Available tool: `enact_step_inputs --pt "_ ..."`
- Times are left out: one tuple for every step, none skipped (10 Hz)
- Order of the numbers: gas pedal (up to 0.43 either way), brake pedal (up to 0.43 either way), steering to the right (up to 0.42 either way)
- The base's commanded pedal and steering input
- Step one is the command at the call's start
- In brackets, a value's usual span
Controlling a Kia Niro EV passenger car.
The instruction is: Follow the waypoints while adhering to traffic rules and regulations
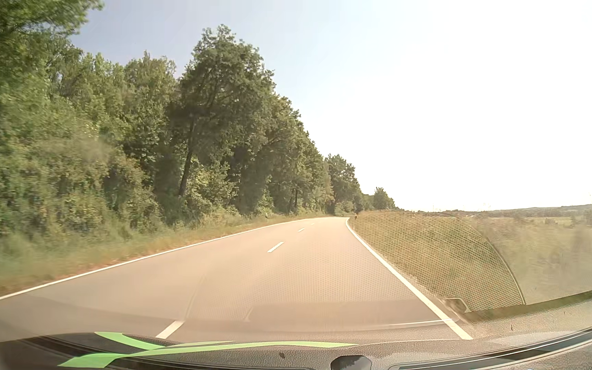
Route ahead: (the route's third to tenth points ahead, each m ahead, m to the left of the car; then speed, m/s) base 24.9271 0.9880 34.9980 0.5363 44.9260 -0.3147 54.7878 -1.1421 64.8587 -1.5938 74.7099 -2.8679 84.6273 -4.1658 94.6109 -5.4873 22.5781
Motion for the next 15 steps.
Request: enact_step_inputs --pt "0.260 0.000 0.006" --pt "0.260 0.000 0.006" --pt "0.260 0.000 0.007" --pt "0.260 0.000 0.007" --pt "0.260 0.000 0.007" --pt "0.240 0.000 0.007" --pt "0.209 0.000 0.007" --pt "0.209 0.000 0.006" --pt "0.209 0.000 0.006" --pt "0.220 0.000 0.006" --pt "0.240 0.000 0.006" --pt "0.240 0.000 0.006" --pt "0.240 0.000 0.005" --pt "0.260 0.000 0.005" --pt "0.268 0.000 0.005"
